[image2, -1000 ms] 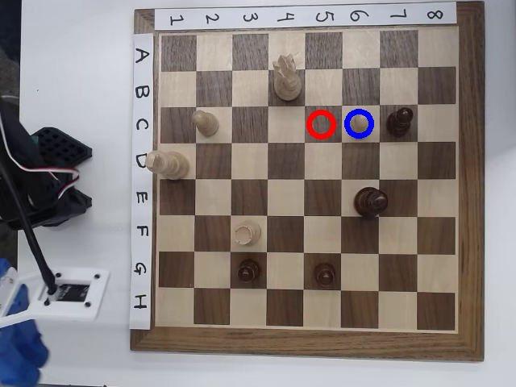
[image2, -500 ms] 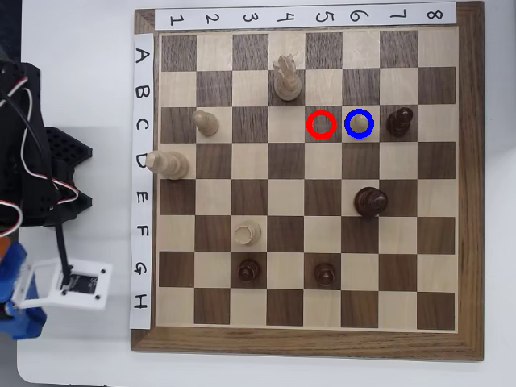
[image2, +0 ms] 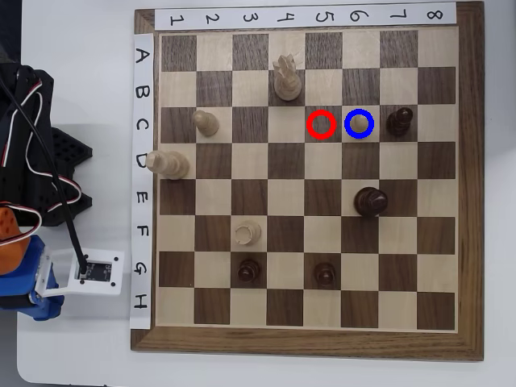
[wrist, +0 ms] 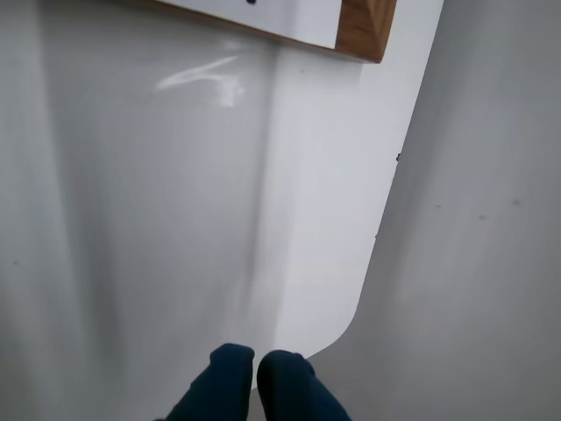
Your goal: Move the piece to destination
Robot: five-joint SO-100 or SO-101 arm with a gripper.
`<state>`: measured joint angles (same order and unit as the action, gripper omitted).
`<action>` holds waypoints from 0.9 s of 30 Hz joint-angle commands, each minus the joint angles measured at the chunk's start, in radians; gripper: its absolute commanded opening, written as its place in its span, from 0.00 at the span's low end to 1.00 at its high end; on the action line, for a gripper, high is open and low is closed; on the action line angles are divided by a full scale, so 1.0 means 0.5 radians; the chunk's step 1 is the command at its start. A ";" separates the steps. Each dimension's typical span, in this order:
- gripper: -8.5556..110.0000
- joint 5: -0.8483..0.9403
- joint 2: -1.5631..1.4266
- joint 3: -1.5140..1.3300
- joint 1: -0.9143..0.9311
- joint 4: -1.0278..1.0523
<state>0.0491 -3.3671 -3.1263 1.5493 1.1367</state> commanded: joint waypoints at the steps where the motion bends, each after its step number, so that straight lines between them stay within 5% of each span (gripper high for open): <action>1: 0.07 -0.009 -0.117 0.000 0.077 -0.095; 27: 0.07 0.163 -0.117 0.006 0.031 -0.071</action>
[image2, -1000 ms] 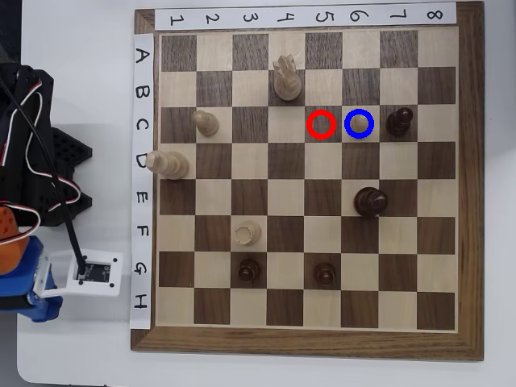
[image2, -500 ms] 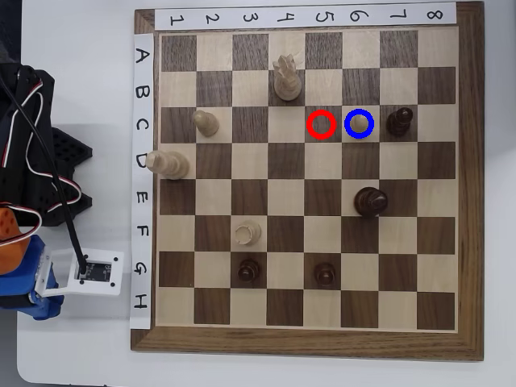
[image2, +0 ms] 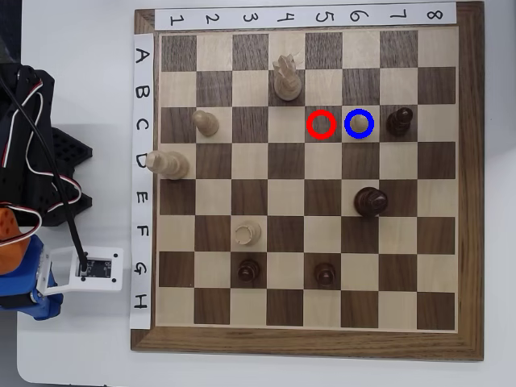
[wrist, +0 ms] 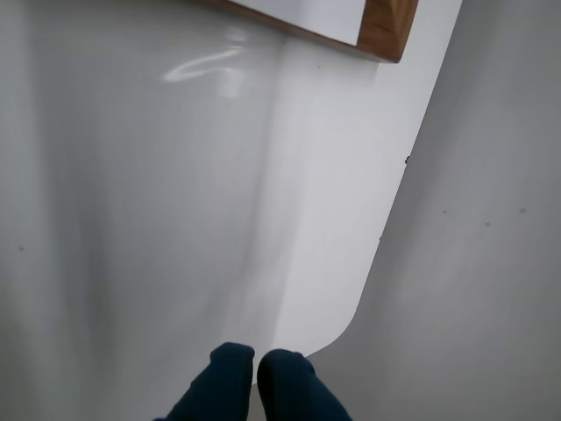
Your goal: Move the piece to destination
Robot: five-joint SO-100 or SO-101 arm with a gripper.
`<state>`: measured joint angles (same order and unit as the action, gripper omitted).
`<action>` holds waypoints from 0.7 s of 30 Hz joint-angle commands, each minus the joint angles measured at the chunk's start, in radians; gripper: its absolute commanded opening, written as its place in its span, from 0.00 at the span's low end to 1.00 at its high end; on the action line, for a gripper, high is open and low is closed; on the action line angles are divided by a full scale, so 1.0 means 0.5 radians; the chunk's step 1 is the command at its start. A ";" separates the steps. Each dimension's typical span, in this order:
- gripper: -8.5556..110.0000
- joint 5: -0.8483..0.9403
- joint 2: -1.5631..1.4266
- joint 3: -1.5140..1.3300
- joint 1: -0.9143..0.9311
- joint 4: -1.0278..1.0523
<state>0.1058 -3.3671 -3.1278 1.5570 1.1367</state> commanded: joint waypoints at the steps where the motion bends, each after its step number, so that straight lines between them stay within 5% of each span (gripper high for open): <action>1: 0.07 0.052 -0.117 0.009 0.015 -0.071; 21: 0.07 0.037 -0.117 0.009 0.031 -0.077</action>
